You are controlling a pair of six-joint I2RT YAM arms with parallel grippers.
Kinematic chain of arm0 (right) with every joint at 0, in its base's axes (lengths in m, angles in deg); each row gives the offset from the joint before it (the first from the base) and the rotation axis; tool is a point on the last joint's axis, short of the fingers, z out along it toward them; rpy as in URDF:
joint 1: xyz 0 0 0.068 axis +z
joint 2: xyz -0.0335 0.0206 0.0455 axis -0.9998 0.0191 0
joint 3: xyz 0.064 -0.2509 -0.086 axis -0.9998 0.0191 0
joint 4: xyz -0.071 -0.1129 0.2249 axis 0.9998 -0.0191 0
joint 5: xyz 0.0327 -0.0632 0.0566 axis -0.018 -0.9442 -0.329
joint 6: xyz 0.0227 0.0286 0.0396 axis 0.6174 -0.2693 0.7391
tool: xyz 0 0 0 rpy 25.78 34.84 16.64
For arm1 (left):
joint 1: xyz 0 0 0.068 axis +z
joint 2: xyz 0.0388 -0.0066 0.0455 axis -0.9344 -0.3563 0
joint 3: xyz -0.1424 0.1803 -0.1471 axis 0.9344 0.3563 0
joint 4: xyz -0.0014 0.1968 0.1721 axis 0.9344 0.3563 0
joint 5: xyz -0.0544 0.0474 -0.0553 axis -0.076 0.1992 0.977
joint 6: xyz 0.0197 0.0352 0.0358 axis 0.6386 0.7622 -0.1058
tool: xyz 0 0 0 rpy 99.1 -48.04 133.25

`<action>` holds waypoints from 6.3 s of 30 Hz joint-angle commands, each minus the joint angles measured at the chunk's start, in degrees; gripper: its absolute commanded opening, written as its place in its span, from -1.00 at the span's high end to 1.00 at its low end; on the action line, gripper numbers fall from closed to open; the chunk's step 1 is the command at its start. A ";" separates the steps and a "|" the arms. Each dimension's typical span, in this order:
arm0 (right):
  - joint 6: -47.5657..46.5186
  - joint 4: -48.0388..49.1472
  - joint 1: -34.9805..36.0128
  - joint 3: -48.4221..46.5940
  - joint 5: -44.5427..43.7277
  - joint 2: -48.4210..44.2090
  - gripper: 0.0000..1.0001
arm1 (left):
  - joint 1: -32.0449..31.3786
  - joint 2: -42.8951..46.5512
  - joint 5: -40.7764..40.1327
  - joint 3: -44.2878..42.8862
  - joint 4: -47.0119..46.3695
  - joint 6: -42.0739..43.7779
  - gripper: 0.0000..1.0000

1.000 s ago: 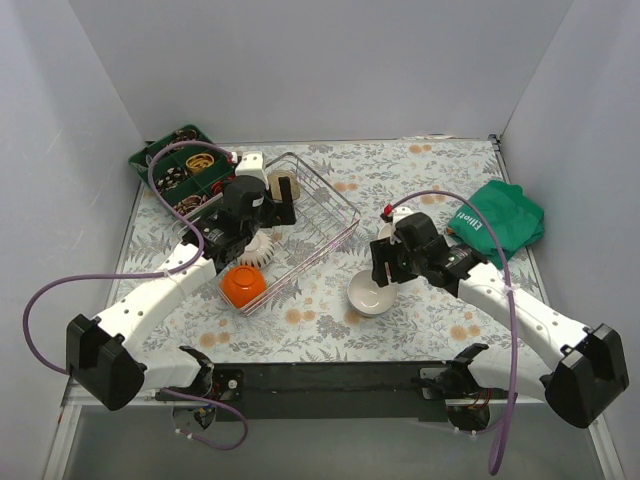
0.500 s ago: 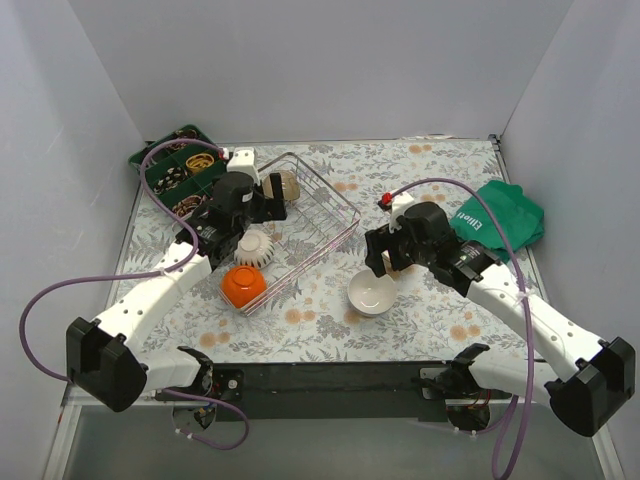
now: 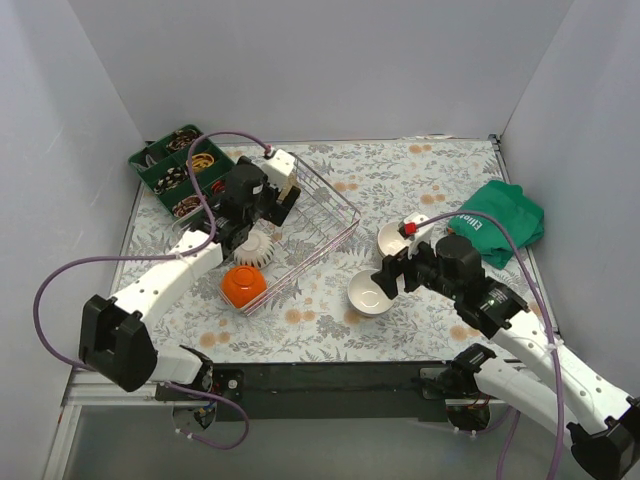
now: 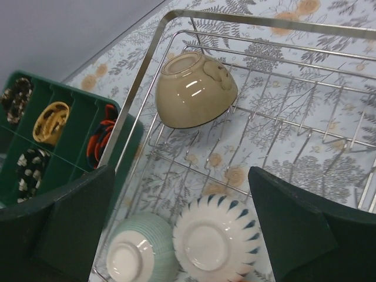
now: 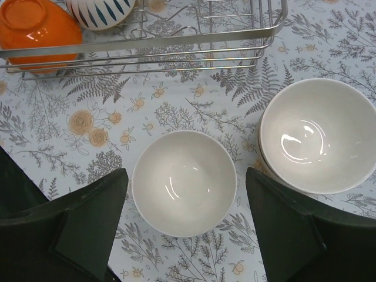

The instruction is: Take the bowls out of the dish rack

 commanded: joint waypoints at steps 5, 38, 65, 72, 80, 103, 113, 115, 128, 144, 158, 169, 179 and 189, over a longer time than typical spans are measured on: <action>1.09 7.52 -0.01 5.89 4.69 -5.52 -0.79 | -0.06 -9.50 2.11 -5.05 -2.65 29.92 -0.96; 0.83 8.75 -0.01 9.32 6.01 -7.02 -0.80 | 9.26 -30.86 25.93 -19.89 5.59 45.70 -0.96; 1.18 9.28 -0.10 9.85 6.80 -4.90 -0.79 | 9.79 -31.83 20.05 -25.79 10.43 51.49 -0.96; 1.26 9.72 -0.01 10.02 6.98 -3.94 -0.79 | 9.35 -33.41 19.70 -26.23 9.29 52.73 -0.96; 1.26 9.81 -0.01 9.93 7.24 -3.06 -0.79 | 7.50 -34.47 19.69 -26.58 8.06 54.05 -0.96; 1.44 9.98 -0.01 10.29 7.59 -2.27 -0.78 | 5.22 -36.76 18.20 -26.31 8.67 54.58 -0.37; 1.35 9.98 -0.01 10.29 7.50 -2.27 -0.78 | 4.16 -33.51 16.88 -25.79 8.33 54.40 0.19; 1.44 9.98 -0.10 10.29 7.33 -2.18 -0.77 | 4.08 -32.98 16.88 -25.44 7.71 54.05 0.23; 1.35 9.81 -0.01 10.46 7.50 -2.71 -0.77 | 5.30 -35.17 12.49 -25.26 2.87 51.06 -0.46; 1.53 9.81 -0.01 10.46 7.68 -1.74 -0.77 | 7.33 -40.00 20.04 -33.08 11.75 44.91 -0.71; 1.62 9.98 -0.01 10.55 7.59 -1.56 -0.77 | 7.94 -41.68 20.40 -34.66 14.30 43.50 -0.01; 1.62 9.81 -0.01 10.55 7.24 -1.91 -0.77 | 5.22 -37.64 14.70 -34.05 10.97 46.31 0.79; 1.62 9.81 -0.01 10.46 6.98 -2.44 -0.77 | 2.76 -34.91 7.48 -32.03 4.11 48.42 1.00; 1.62 9.89 -0.01 10.37 6.54 -2.71 -0.77 | 0.47 -31.75 3.00 -30.19 -1.69 48.51 1.00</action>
